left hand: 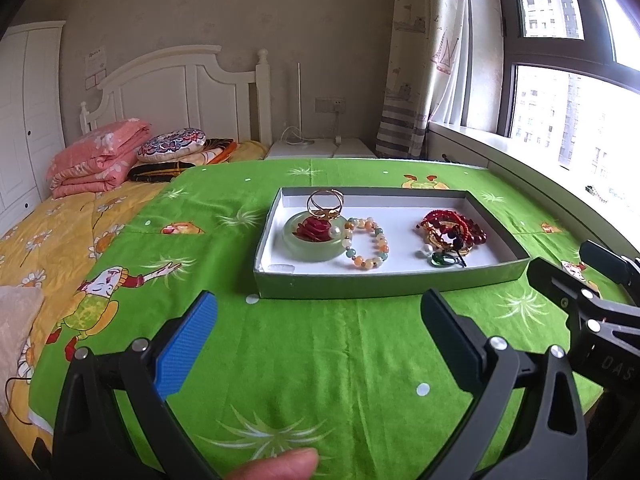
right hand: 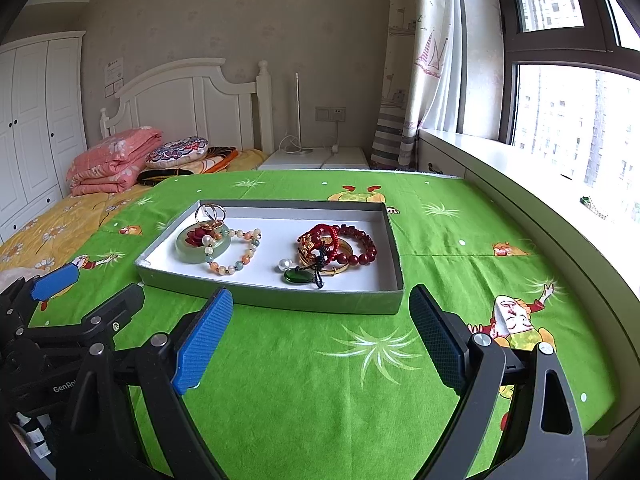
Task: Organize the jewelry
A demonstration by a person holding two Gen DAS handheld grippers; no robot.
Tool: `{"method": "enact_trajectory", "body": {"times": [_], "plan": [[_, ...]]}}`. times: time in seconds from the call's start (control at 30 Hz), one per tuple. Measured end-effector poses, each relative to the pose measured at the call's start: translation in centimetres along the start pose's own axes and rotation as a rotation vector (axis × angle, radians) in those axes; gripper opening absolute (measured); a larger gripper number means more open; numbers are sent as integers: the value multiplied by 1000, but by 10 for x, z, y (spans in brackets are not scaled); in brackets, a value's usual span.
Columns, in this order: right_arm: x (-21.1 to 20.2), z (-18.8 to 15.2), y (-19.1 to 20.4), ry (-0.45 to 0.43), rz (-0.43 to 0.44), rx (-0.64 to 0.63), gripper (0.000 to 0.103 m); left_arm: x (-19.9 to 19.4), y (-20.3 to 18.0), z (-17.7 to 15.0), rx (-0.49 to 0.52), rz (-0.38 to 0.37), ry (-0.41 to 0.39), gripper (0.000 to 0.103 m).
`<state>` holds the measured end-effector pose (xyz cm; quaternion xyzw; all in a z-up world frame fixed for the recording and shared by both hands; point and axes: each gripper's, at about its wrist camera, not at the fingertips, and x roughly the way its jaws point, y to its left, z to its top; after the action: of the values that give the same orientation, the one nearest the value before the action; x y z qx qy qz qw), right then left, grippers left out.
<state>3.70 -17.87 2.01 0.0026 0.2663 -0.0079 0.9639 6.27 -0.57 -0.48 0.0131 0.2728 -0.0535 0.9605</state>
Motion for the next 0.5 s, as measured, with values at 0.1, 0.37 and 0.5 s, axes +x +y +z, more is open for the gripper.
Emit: {"method": "enact_trajectory", "body": {"times": [0.1, 0.37, 0.5], "plan": [[0, 0, 0, 0, 1, 0, 84, -1, -1, 0, 3, 2, -1, 98], [5, -3, 0, 19, 7, -7, 84, 4, -2, 1, 39, 18, 10, 98], [20, 5, -23, 82, -10, 6, 84, 21, 28, 18, -24, -15, 116, 98]]}}
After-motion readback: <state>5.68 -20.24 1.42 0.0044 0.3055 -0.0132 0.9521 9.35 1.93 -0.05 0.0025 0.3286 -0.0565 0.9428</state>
